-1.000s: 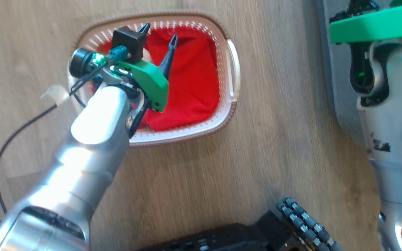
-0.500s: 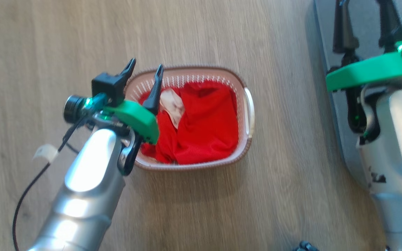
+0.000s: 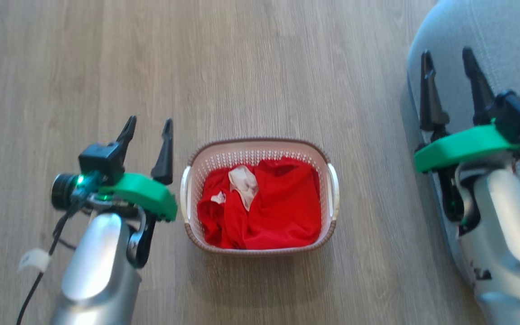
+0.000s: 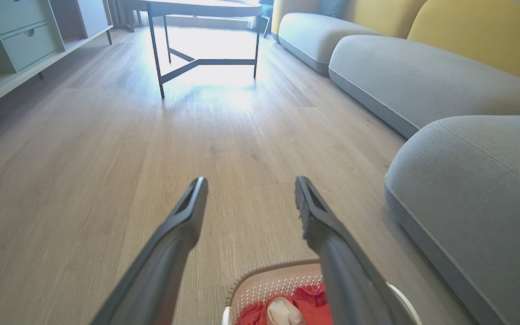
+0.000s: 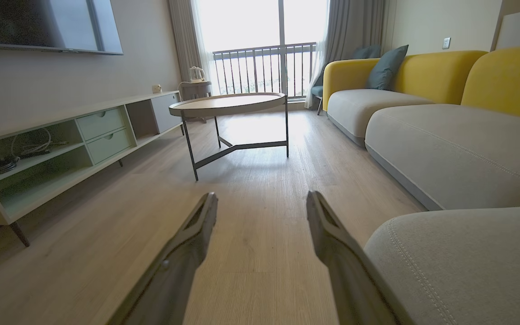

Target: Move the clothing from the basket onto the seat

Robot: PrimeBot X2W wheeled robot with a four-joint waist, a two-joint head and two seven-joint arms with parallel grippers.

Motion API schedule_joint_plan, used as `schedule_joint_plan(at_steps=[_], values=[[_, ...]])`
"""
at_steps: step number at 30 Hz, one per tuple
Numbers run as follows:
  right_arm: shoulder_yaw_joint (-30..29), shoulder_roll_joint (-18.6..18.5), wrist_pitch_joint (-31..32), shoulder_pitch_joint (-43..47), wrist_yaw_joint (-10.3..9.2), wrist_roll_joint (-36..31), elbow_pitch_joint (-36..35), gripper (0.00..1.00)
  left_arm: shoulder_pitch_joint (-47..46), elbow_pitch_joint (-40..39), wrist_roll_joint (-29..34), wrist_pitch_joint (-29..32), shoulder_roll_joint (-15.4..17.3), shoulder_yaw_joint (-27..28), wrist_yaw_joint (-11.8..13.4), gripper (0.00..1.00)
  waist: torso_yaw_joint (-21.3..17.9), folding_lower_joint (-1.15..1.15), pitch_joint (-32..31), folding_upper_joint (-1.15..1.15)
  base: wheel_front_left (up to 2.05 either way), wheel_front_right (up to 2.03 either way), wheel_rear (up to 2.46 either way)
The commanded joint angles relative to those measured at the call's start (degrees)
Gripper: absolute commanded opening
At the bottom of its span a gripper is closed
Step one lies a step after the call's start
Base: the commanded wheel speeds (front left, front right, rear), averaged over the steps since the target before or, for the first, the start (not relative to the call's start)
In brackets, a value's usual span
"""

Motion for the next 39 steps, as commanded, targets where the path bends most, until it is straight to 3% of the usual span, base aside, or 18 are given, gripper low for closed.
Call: schedule_joint_plan(at_steps=[1,19,32,39], values=[[0.7,0.4,-0.3,0.9,0.41,-0.1,-1.5,1.00,0.3,-2.3,0.8,-0.3,1.1,2.9,-0.2,1.00,0.6,0.01,-2.0,-0.01,0.00,0.00,0.00],[-0.6,2.0,-0.3,11.3,0.41,-1.6,0.5,1.00,12.2,-9.6,3.7,-0.3,0.3,15.6,0.6,1.00,-0.4,0.01,-11.3,-0.01,0.00,0.00,0.00],[-0.7,1.9,-0.3,12.2,0.41,-1.7,1.4,1.00,14.6,-11.0,4.6,-0.3,0.0,17.1,0.4,1.00,-0.4,0.01,-11.4,-0.01,0.00,0.00,0.00],[-0.9,2.0,-0.3,11.2,0.41,-2.0,0.4,1.00,14.3,-10.4,4.0,-0.3,0.0,13.9,0.1,1.00,-0.6,0.01,-9.0,-0.01,0.00,0.00,0.00]])
